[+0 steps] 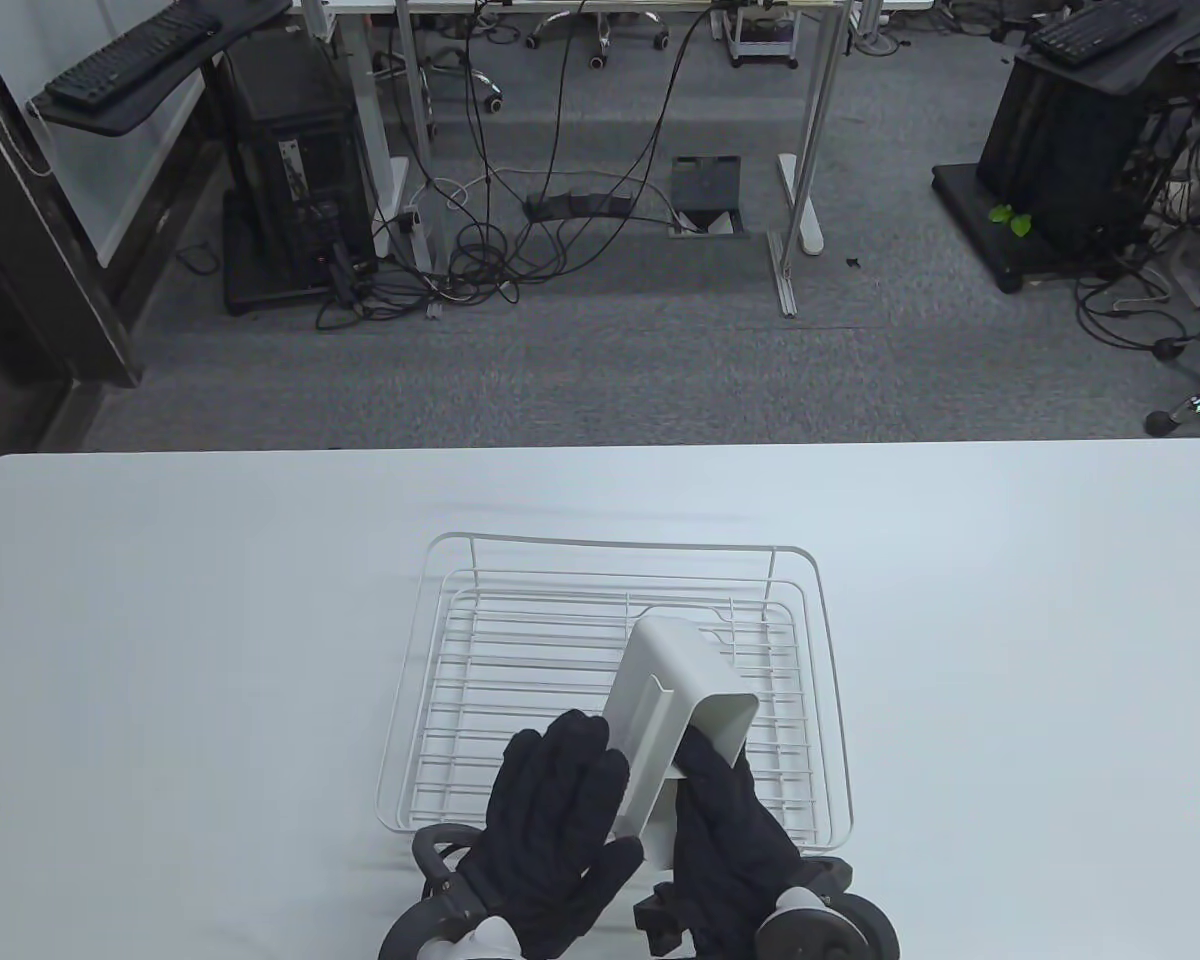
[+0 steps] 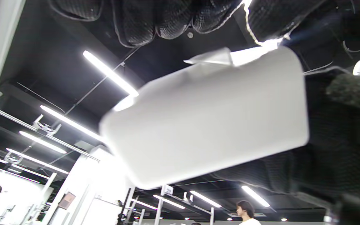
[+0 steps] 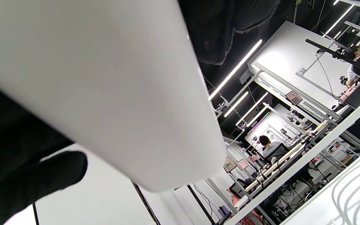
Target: Hang the cutlery bin on dish rack (Opening facing upward)
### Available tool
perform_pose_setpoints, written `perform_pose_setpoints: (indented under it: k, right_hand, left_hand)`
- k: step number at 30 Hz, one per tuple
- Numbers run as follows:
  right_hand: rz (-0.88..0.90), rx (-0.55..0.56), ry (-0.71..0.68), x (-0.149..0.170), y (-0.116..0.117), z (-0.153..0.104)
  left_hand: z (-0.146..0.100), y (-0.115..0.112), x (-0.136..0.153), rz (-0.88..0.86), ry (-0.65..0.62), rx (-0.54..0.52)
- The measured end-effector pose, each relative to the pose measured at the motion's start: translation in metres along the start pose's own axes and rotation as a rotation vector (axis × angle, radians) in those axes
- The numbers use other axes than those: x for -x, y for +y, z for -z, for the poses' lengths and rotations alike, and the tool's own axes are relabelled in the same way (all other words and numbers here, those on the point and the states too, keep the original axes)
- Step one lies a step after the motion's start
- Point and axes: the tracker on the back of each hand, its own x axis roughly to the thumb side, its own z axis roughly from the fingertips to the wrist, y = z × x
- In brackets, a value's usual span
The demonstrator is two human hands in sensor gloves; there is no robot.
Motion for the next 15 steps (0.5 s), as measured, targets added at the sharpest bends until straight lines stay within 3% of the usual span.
perform_pose_setpoints:
  k: [15]
  right_hand:
    - [0.032,0.125,0.087,0.017,-0.028,0.012]
  left_hand:
    - [-0.003,-0.009,0.037,0.168,0.197,0.254]
